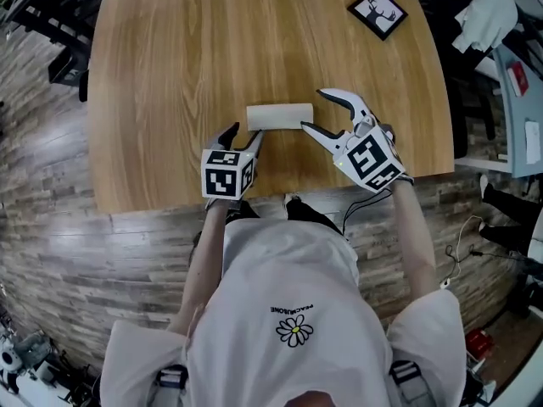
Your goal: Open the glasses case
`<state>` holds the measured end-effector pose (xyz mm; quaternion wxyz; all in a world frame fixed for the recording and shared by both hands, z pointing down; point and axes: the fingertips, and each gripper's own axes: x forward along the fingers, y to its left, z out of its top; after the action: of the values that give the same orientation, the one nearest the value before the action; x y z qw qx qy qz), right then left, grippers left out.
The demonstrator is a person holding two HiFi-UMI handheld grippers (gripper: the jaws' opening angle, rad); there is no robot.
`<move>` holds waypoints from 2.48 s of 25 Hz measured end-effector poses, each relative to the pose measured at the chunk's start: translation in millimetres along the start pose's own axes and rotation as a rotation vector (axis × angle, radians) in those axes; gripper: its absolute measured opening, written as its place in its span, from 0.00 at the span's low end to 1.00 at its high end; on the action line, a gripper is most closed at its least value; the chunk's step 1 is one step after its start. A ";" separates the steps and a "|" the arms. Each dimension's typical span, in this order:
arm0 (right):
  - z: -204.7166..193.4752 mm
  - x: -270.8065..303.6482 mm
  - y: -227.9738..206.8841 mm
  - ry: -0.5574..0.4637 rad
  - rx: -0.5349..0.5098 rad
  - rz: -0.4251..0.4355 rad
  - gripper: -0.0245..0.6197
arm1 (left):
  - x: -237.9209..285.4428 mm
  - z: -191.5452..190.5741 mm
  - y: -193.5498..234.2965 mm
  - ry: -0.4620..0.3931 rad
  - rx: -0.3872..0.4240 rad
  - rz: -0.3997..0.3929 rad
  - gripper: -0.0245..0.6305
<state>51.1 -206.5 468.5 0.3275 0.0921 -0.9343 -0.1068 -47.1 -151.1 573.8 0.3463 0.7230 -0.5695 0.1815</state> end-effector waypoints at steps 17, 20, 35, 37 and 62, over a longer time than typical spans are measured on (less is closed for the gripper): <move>-85.7 59.1 38.4 0.272 -0.264 0.216 0.44 | 27.1 -28.7 10.1 0.118 -0.166 0.015 0.28; -94.0 66.8 43.3 0.294 -0.282 0.230 0.45 | 27.2 -28.8 11.7 0.137 -0.137 0.020 0.24; -107.2 85.0 48.0 0.353 -0.263 0.246 0.45 | 26.6 -29.7 9.3 0.148 -0.079 -0.021 0.18; -109.8 85.9 47.6 0.355 -0.268 0.237 0.45 | 26.9 -29.4 9.2 0.148 -0.076 -0.018 0.18; -109.4 89.6 39.8 0.462 -0.286 0.321 0.45 | 28.8 -30.7 8.1 0.178 -0.047 -0.023 0.17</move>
<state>47.2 -205.3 615.3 0.5534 -0.0816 -0.8133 -0.1601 -42.5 -150.4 616.3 0.4148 0.7022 -0.5321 0.2277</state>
